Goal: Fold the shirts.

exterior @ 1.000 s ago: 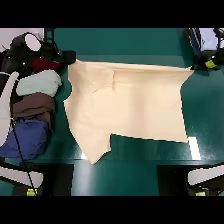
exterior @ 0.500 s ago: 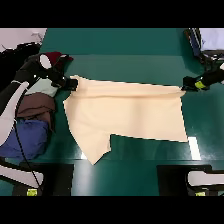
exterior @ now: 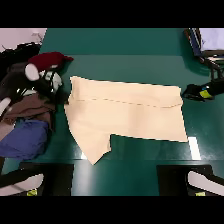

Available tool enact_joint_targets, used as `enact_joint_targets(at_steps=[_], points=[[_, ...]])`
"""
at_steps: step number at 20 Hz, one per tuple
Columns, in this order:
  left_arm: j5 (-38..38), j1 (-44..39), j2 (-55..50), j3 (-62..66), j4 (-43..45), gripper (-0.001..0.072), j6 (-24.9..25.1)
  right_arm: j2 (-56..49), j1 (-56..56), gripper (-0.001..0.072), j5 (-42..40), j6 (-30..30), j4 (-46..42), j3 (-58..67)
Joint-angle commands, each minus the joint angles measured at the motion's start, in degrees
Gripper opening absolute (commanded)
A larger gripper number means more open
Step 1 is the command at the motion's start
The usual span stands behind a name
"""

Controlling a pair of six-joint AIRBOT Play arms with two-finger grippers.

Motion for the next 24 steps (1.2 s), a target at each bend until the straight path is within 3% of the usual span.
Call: enact_joint_targets(at_steps=[1,5,10,12,13,14,15,19,20,21,22,24], points=[[1.16,-0.04,13.84,-17.53,-6.6,0.0489,-2.12,7.5,-2.73,0.0391,1.81,0.02,-0.04,-5.84],[5.95,-0.07,20.79,-32.2,-17.18,0.0489,-1.81,9.92,-4.94,0.039,2.21,0.0,4.07,-7.8],[12.76,-0.07,20.79,-39.36,-28.09,0.0489,3.15,9.92,-5.05,0.039,2.34,0.02,5.88,-7.67],[14.1,-0.07,20.79,-40.65,-28.68,0.0487,3.13,9.92,-5.05,0.039,3.26,0.0,5.86,-7.67],[14.43,-0.07,20.79,-40.63,-28.72,0.0462,3.1,9.92,-5.07,0.039,4.15,0.02,5.35,-7.69],[14.62,-0.04,20.79,-40.63,-29.14,0.0224,3.28,9.92,-5.46,0.039,5.49,0.0,4.39,-7.69],[14.64,-0.04,20.79,-40.59,-29.73,0.0034,4.63,9.92,-6.12,0.039,7.34,0.0,2.89,-7.72],[11.43,-0.07,20.81,-37.51,-29.7,0.0023,5.42,13.38,-14.12,0.039,10.99,0.02,-3.43,-15.41],[11.3,-0.07,20.81,-36.48,-29.7,0.0023,5.75,14.69,-17.27,0.048,11.04,0.02,-3.87,-19.19],[11.41,-0.07,20.81,-35.65,-29.68,0.0023,6.14,15.96,-21.09,0.0623,11.06,0.02,-3.58,-23.54],[11.58,-0.04,20.81,-34.95,-29.68,0.0023,6.12,16.65,-24.35,0.0615,10.73,0.02,-3.52,-27.32],[12.57,-0.04,20.79,-34.38,-29.66,0.0023,6.14,17.03,-29.57,0.0511,9.11,-0.46,0.57,-34.29]])
